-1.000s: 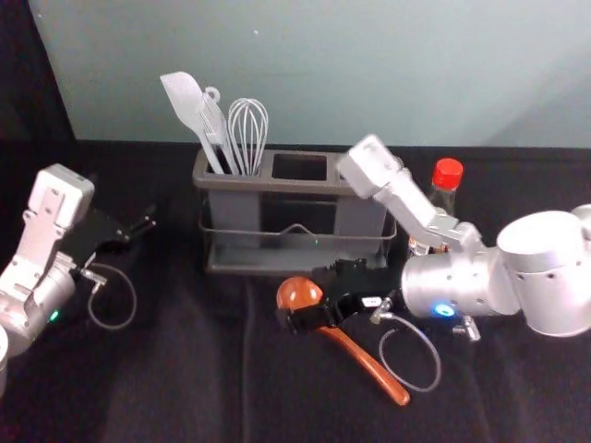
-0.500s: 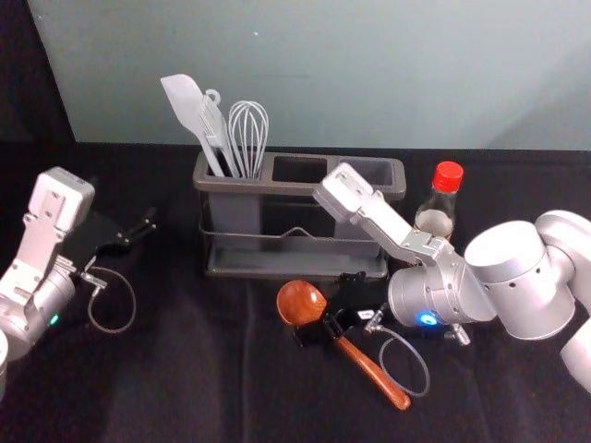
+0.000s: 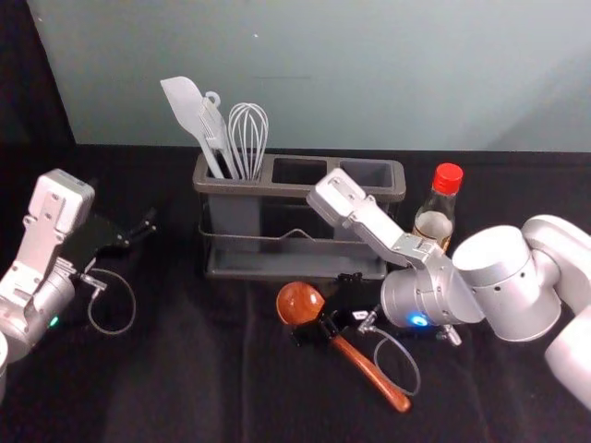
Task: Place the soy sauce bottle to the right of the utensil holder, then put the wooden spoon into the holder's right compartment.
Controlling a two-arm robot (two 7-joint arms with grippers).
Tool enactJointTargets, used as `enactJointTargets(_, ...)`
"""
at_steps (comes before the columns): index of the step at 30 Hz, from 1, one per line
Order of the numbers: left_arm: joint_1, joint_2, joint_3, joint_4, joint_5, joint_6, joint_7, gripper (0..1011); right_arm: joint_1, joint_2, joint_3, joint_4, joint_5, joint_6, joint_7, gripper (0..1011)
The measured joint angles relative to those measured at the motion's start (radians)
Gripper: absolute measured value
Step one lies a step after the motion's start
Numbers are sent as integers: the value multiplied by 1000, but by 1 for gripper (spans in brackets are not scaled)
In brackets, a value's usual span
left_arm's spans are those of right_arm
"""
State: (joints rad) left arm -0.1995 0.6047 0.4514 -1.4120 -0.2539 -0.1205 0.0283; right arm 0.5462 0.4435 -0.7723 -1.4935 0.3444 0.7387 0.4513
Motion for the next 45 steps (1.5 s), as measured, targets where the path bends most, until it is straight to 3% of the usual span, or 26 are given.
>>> enactJointTargets(25,0,0,0,0,0,0,0,1005,6,-73,0,82,-87,-36,-3,1000)
enactJointTargets(45,0,0,0,0,0,0,0,1005,5,-72,0,80,-87,-36,-2,994)
